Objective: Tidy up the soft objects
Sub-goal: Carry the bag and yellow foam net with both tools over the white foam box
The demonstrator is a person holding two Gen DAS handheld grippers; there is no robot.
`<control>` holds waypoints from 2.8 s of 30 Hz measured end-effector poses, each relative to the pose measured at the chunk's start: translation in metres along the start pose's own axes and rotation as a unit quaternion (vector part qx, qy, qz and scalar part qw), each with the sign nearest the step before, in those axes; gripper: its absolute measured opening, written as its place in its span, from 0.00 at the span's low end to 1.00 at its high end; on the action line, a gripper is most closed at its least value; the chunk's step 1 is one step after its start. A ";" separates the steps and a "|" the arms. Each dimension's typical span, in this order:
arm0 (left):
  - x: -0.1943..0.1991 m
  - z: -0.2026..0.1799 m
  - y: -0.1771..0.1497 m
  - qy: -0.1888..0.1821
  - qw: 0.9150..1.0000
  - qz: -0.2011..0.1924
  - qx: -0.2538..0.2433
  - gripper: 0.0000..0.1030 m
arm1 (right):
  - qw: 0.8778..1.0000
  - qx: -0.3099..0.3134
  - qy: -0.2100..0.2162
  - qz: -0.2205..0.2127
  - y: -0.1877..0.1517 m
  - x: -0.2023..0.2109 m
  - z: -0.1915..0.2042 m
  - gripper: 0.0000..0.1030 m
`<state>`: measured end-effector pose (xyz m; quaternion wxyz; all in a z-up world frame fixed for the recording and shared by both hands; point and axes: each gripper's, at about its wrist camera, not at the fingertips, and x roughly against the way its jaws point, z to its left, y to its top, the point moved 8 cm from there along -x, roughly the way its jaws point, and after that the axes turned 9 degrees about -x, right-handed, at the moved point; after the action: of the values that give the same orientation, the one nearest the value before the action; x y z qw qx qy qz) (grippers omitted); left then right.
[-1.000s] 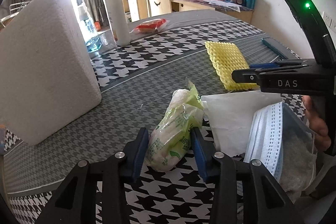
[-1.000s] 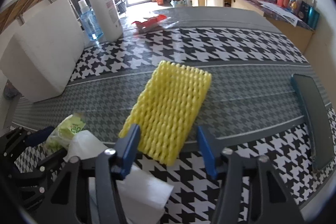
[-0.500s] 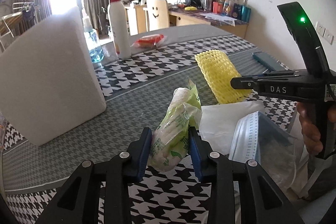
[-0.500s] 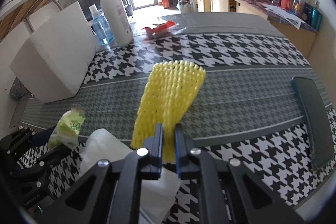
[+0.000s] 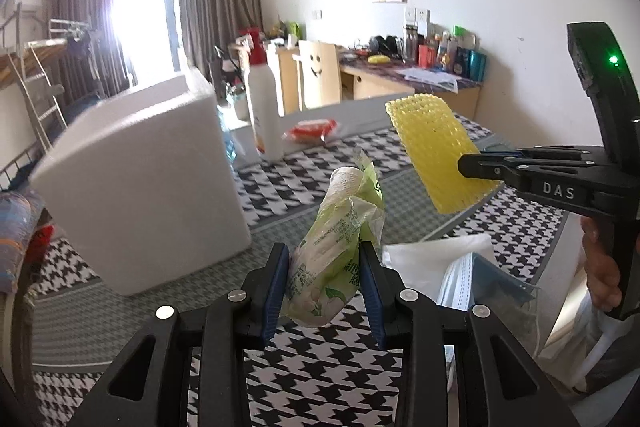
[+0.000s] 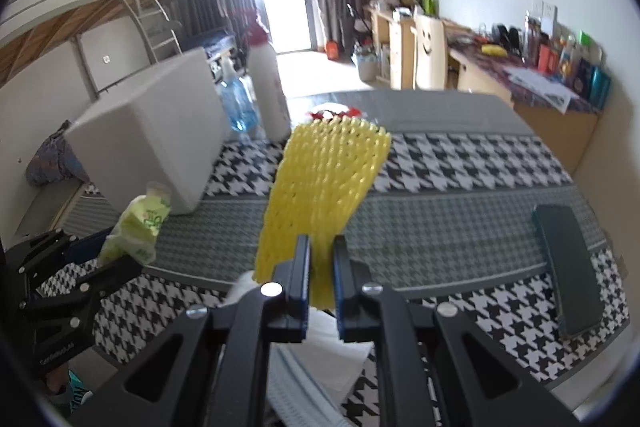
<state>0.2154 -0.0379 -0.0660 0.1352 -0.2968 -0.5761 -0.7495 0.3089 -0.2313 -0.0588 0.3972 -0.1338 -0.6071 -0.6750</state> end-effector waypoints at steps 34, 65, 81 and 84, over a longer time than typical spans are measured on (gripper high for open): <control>0.056 0.055 0.072 0.096 0.991 -0.089 0.027 0.36 | 0.991 0.046 0.078 -0.099 0.066 0.042 0.061 0.12; 0.053 0.125 0.091 0.195 0.971 -0.092 0.103 0.36 | 0.985 0.089 0.126 -0.084 0.102 0.018 0.127 0.12; 0.042 0.148 0.095 0.208 0.967 -0.077 0.128 0.36 | 0.982 0.112 0.131 -0.073 0.120 -0.004 0.152 0.13; 0.039 0.150 0.095 0.210 0.966 -0.072 0.131 0.36 | 0.983 0.113 0.131 -0.069 0.123 -0.010 0.157 0.13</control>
<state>0.2803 0.0808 0.0560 0.2363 -0.0704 -0.6482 -0.7205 0.3538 -0.0758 0.0577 0.4380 0.0437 -0.6302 -0.6396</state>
